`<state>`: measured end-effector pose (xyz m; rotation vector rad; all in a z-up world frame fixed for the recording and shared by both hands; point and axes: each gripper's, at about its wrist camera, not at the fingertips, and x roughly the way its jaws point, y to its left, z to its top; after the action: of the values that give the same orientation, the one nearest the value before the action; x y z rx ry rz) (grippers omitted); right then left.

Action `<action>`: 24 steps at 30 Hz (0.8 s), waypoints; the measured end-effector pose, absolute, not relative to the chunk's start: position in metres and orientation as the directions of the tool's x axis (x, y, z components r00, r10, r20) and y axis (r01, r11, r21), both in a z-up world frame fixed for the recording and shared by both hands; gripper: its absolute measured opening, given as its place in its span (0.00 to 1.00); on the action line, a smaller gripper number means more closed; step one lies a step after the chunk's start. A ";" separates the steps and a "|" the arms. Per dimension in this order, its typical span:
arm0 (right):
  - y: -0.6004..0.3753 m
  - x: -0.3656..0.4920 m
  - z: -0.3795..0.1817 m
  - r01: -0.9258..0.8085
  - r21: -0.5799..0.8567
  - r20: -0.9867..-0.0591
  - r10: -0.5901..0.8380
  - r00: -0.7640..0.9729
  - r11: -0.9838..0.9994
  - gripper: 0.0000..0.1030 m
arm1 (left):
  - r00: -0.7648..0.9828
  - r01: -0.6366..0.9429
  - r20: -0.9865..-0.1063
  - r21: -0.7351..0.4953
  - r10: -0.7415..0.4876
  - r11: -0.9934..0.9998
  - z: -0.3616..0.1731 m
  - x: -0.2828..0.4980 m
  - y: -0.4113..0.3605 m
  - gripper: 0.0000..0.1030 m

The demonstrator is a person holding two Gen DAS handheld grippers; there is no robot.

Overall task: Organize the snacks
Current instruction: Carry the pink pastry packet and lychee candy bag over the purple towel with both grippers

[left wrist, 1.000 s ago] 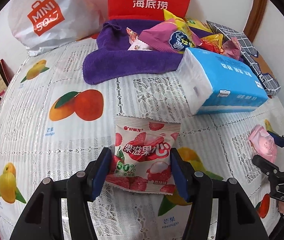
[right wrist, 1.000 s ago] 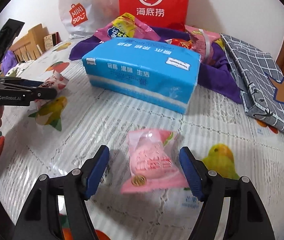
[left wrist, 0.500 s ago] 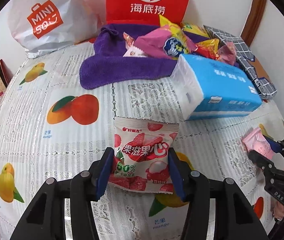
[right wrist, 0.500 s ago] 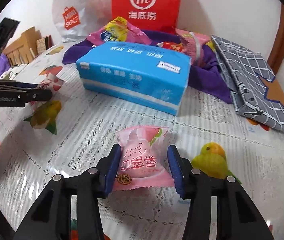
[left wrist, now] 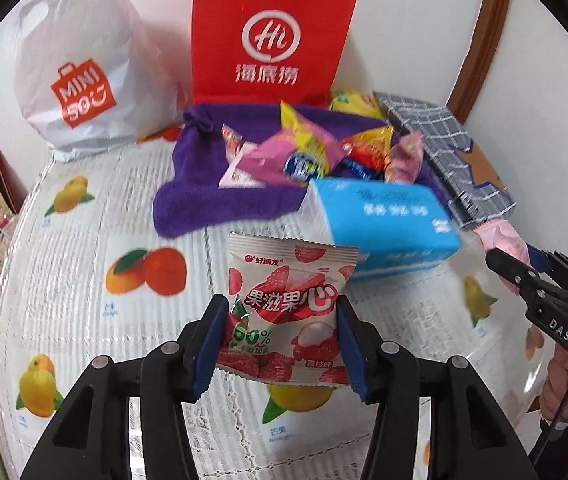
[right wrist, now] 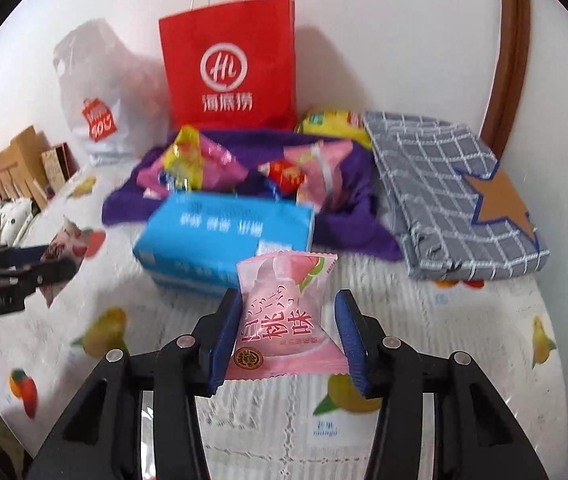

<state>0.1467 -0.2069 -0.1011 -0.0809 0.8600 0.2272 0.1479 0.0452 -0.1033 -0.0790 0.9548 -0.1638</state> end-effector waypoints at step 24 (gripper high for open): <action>-0.175 0.248 -0.030 -0.236 0.045 -0.695 0.201 0.690 0.971 0.47 | 0.633 0.084 -0.754 -0.157 -0.174 0.984 -0.035 0.229 0.052 0.49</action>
<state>0.2476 -0.1754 -0.0305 -0.0488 0.7710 0.2442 0.2287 0.0524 -0.0346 -0.1100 0.8737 -0.1483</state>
